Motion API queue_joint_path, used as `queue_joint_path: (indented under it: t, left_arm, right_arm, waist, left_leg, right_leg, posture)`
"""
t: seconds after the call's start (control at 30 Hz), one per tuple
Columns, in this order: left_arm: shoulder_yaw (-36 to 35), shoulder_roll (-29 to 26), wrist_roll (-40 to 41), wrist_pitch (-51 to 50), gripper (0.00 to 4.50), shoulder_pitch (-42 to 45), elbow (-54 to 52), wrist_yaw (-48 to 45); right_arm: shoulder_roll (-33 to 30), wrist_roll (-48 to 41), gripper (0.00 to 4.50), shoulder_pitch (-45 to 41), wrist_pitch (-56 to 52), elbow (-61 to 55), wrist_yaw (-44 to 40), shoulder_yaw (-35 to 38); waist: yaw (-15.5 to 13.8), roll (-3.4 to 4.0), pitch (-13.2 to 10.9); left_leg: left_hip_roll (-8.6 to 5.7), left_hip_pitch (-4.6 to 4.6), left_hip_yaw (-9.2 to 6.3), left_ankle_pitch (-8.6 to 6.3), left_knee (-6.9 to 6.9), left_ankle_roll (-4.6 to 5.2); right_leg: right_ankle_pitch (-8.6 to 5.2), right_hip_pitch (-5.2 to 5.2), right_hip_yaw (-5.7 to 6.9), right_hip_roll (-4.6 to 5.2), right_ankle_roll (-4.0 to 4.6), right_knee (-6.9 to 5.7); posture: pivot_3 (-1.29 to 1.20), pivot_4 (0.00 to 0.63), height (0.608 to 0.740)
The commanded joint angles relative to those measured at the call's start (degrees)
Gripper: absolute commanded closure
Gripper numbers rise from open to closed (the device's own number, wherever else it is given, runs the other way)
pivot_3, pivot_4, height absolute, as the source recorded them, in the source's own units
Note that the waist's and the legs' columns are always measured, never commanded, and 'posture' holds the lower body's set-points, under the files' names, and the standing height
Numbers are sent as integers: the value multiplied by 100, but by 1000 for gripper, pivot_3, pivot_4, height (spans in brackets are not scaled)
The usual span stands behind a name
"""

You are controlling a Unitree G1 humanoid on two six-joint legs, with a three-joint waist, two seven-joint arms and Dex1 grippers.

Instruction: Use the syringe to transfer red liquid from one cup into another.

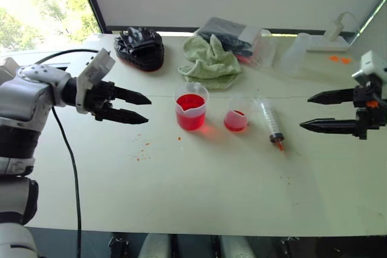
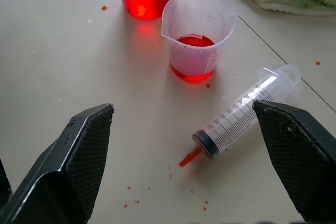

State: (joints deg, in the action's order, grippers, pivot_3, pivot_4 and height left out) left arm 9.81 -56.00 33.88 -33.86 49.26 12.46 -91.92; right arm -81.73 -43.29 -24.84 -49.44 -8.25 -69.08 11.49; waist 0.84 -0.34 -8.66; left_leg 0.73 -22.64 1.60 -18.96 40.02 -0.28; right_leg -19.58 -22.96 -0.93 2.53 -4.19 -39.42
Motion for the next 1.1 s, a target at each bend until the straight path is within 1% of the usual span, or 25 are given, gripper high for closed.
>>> queue_joint_path:
  t: [0.03,0.17,0.23,0.33,0.43,0.63,0.83,1.0,1.1]
  left_arm:
    - [78,-219,121,278,1336,130,-4,-58]
    - [43,-212,46,304,1336,208,44,-58]
    - [-9,-187,28,291,1336,265,80,-58]
    - [-170,-88,-70,213,1336,385,143,1]
    - [-320,23,-124,153,1336,266,51,163]
    - [-559,-32,-126,23,1336,-163,-235,317]
    - [-556,101,-192,46,1336,-214,-315,453]
    - [-546,185,-371,155,1336,-183,-253,453]
    - [-562,274,-433,215,1336,-151,-169,461]
  right_arm:
    - [-35,113,66,-281,87,-42,-190,-77]
    - [136,199,66,-370,112,-82,-243,-163]
    - [195,246,66,-387,140,-110,-268,-165]
    - [268,248,66,-545,120,-121,-282,-209]
    - [411,350,66,-683,186,-59,-253,-350]
    - [369,381,66,-498,91,-184,-329,-231]
    - [413,444,66,-402,16,-223,-156,-114]
    - [401,369,66,-134,-128,-379,-78,126]
    - [477,423,66,91,-197,-517,119,239]
  waist:
    - [-2,1,0]
    - [-4,1,0]
    - [-10,1,0]
    - [-12,1,0]
    - [-8,0,0]
    - [-2,1,0]
    - [-16,1,0]
    - [-16,1,0]
    - [-13,1,0]
  left_leg:
    - [0,-4,0,0,0,0]
    - [3,-49,-1,5,12,-9]
    - [2,-70,-1,19,22,-34]
    - [-1,-78,0,20,26,-35]
    - [-2,-77,1,19,27,-33]
    - [-1,-79,3,20,27,-35]
    - [-2,-79,3,19,30,-34]
    - [-2,-81,4,20,33,-36]
    - [-2,-81,4,21,33,-37]
  right_leg:
    - [0,-5,0,1,0,-1]
    - [0,-53,2,1,-1,-17]
    - [1,-74,1,2,-1,-29]
    - [1,-87,1,4,-1,-42]
    - [1,-89,0,4,-1,-46]
    - [1,-98,-3,4,-1,-57]
    - [1,-98,-3,4,-1,-59]
    - [1,-98,-3,5,-1,-61]
    - [1,-99,-3,4,-1,-63]
  posture:
    - [0,150,711]
    - [0,150,711]
    - [0,150,711]
    - [0,150,711]
    - [0,150,711]
    - [0,150,711]
    - [0,150,711]
    - [0,150,711]
    - [0,150,711]
